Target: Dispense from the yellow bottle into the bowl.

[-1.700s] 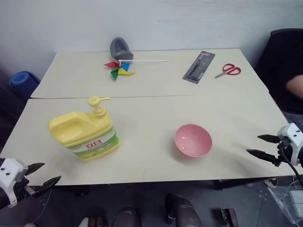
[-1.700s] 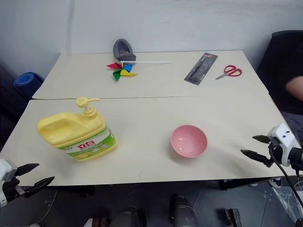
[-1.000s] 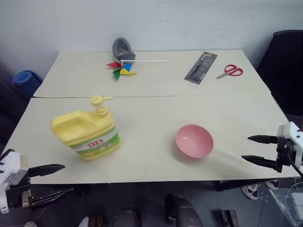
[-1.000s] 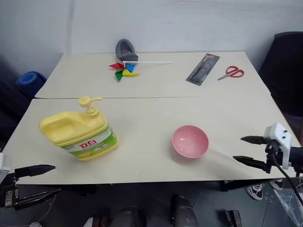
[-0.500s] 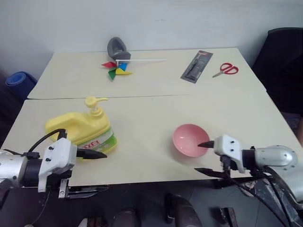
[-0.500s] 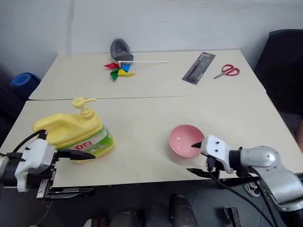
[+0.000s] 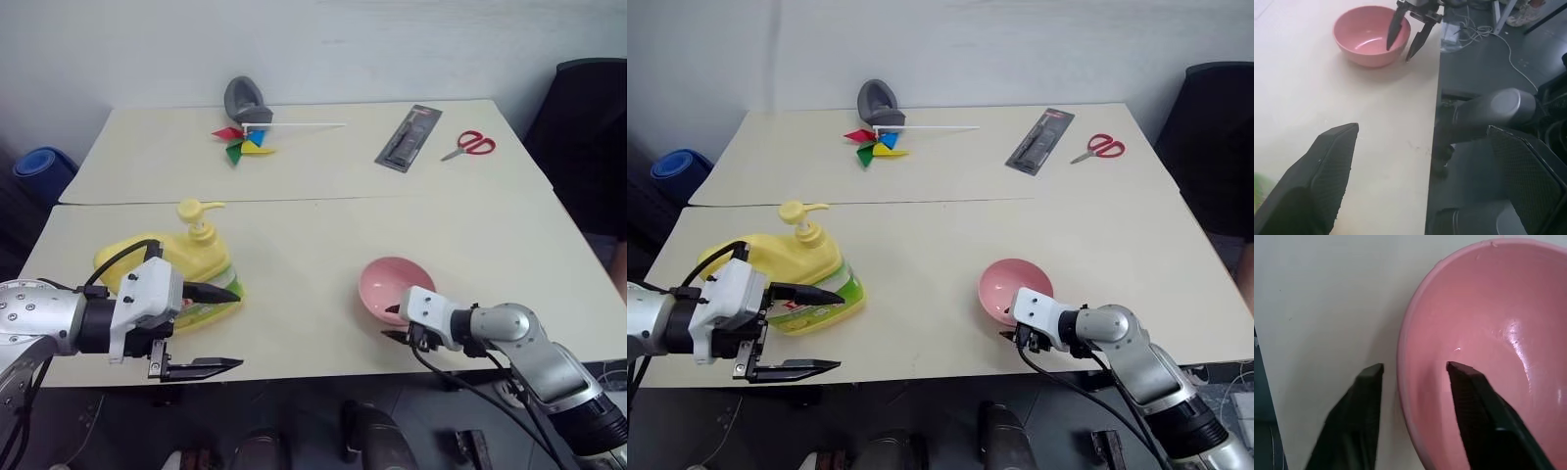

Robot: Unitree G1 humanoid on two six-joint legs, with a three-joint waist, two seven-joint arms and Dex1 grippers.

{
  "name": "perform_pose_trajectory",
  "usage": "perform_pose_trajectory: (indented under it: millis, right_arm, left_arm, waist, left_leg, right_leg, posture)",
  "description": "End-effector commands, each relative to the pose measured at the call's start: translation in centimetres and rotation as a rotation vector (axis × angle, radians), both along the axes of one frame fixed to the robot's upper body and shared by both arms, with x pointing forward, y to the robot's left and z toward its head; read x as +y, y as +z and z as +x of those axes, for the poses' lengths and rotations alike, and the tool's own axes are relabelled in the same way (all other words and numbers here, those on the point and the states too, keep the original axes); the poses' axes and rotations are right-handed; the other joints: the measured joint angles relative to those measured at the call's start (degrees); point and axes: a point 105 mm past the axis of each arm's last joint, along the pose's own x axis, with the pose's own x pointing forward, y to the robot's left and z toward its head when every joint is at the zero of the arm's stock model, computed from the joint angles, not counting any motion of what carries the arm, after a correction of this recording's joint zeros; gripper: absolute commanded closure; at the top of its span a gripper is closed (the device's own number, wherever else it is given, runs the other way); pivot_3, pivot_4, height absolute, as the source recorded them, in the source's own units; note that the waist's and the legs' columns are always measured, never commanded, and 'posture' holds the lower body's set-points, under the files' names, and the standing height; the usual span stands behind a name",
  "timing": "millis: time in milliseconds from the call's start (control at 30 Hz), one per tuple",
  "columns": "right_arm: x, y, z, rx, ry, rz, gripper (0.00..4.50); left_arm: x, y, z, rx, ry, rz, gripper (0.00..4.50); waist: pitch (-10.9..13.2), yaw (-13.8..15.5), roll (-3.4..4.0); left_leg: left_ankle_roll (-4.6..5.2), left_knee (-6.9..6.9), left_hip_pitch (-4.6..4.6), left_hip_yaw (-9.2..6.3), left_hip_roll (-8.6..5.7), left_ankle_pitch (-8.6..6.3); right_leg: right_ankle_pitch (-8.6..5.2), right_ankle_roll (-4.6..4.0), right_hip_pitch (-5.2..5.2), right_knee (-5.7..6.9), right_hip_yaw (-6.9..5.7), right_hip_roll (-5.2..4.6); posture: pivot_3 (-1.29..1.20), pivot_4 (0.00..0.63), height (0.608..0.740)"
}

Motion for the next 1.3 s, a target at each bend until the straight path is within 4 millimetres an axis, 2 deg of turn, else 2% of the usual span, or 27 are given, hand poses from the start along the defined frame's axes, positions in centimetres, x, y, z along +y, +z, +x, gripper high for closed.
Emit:
perform_pose_trajectory:
  millis: [33,100,200,367,500,600,667,767,867,967,1067,1200,1300]
  right_arm:
    - [0.3,0.6,0.0,-0.027,0.025,0.017,3.80]
    - [0.2,0.8,0.0,-0.039,0.024,0.021,4.44]
    - [0.1,1.4,0.3,-0.080,0.019,0.014,4.48]
    - [0.5,4.2,0.7,-0.144,0.095,-0.017,4.48]
    - [1.7,8.3,1.4,-0.216,0.220,-0.052,4.48]
    - [3.6,11.5,2.4,-0.272,0.355,-0.097,4.48]
    - [4.8,12.6,2.7,-0.263,0.422,-0.097,4.48]
    - [7.0,14.0,3.1,-0.252,0.530,-0.099,4.50]
    - [9.5,15.0,3.5,-0.240,0.619,-0.098,4.50]
    - [10.8,15.0,3.7,-0.233,0.694,-0.131,4.50]
    - [11.8,15.1,4.0,-0.227,0.743,-0.152,4.50]
    - [13.6,16.0,4.3,-0.215,0.789,-0.147,4.50]
    - [14.9,16.7,4.3,-0.206,0.819,-0.131,4.50]
  left_arm:
    - [-0.1,0.6,0.1,-0.010,0.001,-0.021,0.00]
    - [-0.2,1.0,0.1,-0.012,-0.002,-0.035,0.00]
    - [-0.5,1.7,0.2,-0.018,-0.001,-0.064,0.00]
    - [-0.7,3.9,0.6,-0.043,0.008,-0.128,0.00]
    - [-0.7,8.5,1.0,-0.082,0.007,-0.255,0.00]
    - [0.5,12.1,0.9,-0.093,0.025,-0.357,0.00]
    - [1.6,13.2,1.4,-0.104,0.071,-0.379,0.00]
    - [3.9,14.2,2.7,-0.147,0.175,-0.374,0.61]
    - [5.7,14.1,3.7,-0.169,0.241,-0.307,1.49]
    - [6.9,14.1,4.9,-0.180,0.259,-0.289,2.35]
    - [7.3,14.2,6.1,-0.183,0.253,-0.294,3.28]
    - [7.1,13.5,7.5,-0.168,0.236,-0.293,4.47]
    - [6.9,12.7,8.2,-0.144,0.232,-0.292,4.47]
  waist:
    - [0.00,-0.02,0.00]
    - [-0.02,-0.01,-0.04]
    - [-0.07,0.03,-0.12]
    - [-0.06,0.06,-0.14]
    - [0.09,-0.13,-0.37]
    - [0.13,-0.32,-0.39]
    - [0.14,-0.32,-0.39]
    - [0.15,-0.17,-0.43]
    - [0.22,-0.22,-0.55]
    - [0.22,-0.07,-0.57]
    - [0.22,-0.10,-0.58]
    - [0.23,-0.24,-0.59]
    - [0.23,-0.59,-0.59]
  left_leg:
    - [0.00,0.01,0.00,0.00,0.00,0.00]
    - [0.00,0.03,0.01,0.01,0.00,0.01]
    - [-0.03,0.04,0.04,-0.01,0.02,0.03]
    - [0.01,0.08,0.05,-0.01,-0.07,0.09]
    - [-0.03,0.19,0.07,-0.01,-0.07,0.14]
    - [-0.10,0.27,0.11,-0.03,-0.05,0.19]
    - [-0.17,0.27,0.07,-0.02,-0.06,0.23]
    - [-0.25,0.26,0.03,-0.05,-0.11,0.28]
    - [-0.26,0.31,-0.11,0.02,-0.14,0.29]
    - [-0.25,0.34,-0.39,0.21,-0.15,0.28]
    - [-0.29,0.83,-1.02,0.28,-0.09,0.24]
    - [-0.28,0.97,-1.10,0.31,-0.12,0.22]
    - [-0.31,0.99,-1.05,0.32,-0.08,0.23]
  right_leg:
    - [0.00,0.00,0.00,0.01,0.01,0.00]
    - [0.00,0.00,0.00,0.05,0.02,0.00]
    - [0.00,0.00,0.04,0.07,0.01,0.00]
    - [0.00,0.01,0.03,0.21,0.05,-0.07]
    - [0.01,0.01,0.01,0.37,0.10,-0.06]
    - [-0.01,-0.03,-0.01,0.56,0.16,-0.01]
    - [-0.03,-0.06,-0.14,0.66,0.18,0.00]
    - [-0.10,-0.17,-0.13,0.84,0.07,0.15]
    - [-0.10,-0.19,-0.30,0.92,-0.03,0.26]
    - [-0.10,-0.18,-0.71,1.03,-0.10,0.27]
    - [-0.10,-0.18,-0.96,1.07,-0.48,0.32]
    - [-0.09,-0.16,-1.01,1.20,-0.50,0.30]
    - [-0.10,-0.17,-1.03,1.32,-0.47,0.31]
  posture:
    - [0.00,0.150,0.740]
    - [0.00,0.150,0.740]
    - [0.00,0.150,0.740]
    - [0.00,0.150,0.740]
    - [0.00,0.150,0.740]
    - [0.00,0.150,0.740]
    - [0.00,0.150,0.740]
    - [0.00,0.150,0.740]
    - [0.00,0.150,0.740]
    - [0.00,0.150,0.740]
    - [0.00,0.150,0.740]
    - [0.00,0.150,0.740]
    - [0.00,0.150,0.740]
